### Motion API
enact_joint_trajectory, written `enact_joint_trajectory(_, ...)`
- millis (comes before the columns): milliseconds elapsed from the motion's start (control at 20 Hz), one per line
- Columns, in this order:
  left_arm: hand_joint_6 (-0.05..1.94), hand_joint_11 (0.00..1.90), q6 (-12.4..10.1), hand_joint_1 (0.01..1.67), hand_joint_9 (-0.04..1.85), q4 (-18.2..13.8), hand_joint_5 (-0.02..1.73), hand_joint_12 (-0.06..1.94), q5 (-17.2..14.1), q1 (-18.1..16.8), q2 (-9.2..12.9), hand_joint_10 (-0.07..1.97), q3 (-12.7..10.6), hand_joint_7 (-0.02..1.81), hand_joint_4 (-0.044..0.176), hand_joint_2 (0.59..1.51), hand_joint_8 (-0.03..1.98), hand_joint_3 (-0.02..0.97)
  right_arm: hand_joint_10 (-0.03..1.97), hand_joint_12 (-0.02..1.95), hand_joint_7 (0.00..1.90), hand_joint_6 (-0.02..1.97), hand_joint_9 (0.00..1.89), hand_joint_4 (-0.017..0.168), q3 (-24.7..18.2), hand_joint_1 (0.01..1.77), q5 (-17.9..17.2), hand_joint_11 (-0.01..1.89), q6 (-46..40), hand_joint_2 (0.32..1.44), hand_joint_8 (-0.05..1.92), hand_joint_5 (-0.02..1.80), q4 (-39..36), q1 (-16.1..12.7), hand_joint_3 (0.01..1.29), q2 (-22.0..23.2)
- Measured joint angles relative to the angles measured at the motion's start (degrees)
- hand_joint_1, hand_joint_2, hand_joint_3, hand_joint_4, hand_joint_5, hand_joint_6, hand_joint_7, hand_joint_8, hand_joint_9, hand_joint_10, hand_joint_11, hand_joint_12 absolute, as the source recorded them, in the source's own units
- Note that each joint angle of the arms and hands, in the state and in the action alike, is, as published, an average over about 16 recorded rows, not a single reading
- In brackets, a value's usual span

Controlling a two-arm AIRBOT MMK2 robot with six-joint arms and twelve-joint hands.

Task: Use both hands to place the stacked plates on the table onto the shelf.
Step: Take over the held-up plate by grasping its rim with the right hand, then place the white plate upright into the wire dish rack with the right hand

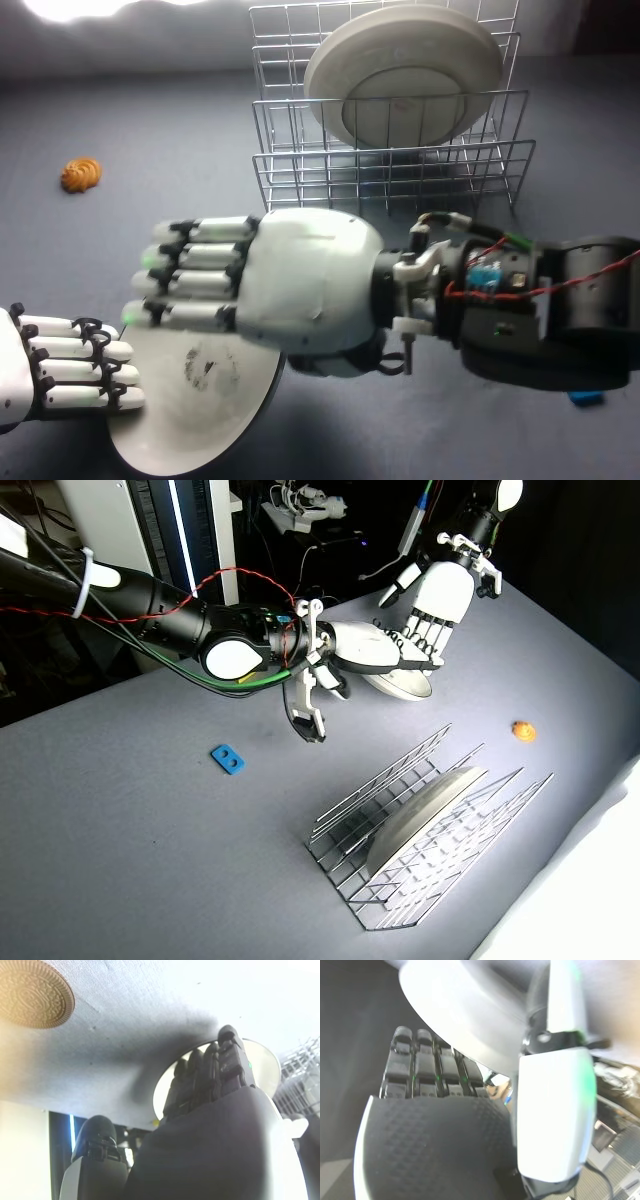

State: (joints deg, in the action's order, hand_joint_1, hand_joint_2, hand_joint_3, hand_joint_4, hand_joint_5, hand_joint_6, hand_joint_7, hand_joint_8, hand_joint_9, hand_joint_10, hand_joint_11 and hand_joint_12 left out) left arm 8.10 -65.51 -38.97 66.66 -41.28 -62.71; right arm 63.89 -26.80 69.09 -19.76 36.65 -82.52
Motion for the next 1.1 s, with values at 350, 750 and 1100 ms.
enact_joint_trajectory(350,-0.01,0.02,0.00,0.02,-0.02,0.31,0.05,0.01,0.11,0.12,0.00,-0.03,0.13,0.02,-0.008,1.181,0.00,0.019,0.04,0.73,0.38,0.04,0.35,0.003,2.45,1.18,-0.83,0.11,0.04,1.01,0.01,0.38,1.29,0.26,0.01,-2.98)
enact_joint_trajectory(750,-0.01,0.02,-0.02,0.02,-0.01,1.45,0.05,0.01,0.15,0.24,0.02,-0.03,0.28,0.02,-0.009,1.178,0.00,0.019,0.07,1.12,0.82,0.32,0.88,0.003,3.27,1.14,-2.87,0.49,0.12,1.04,0.21,0.75,1.84,0.44,0.01,-4.48)
enact_joint_trajectory(1100,0.00,0.02,-0.03,0.02,0.00,4.85,0.05,0.01,-0.99,-1.05,0.74,-0.01,-0.62,0.04,-0.006,1.179,0.00,0.019,0.07,1.06,1.01,0.63,1.20,0.007,2.98,1.14,-4.52,0.85,0.16,1.01,0.47,0.87,1.44,0.50,0.01,-4.54)
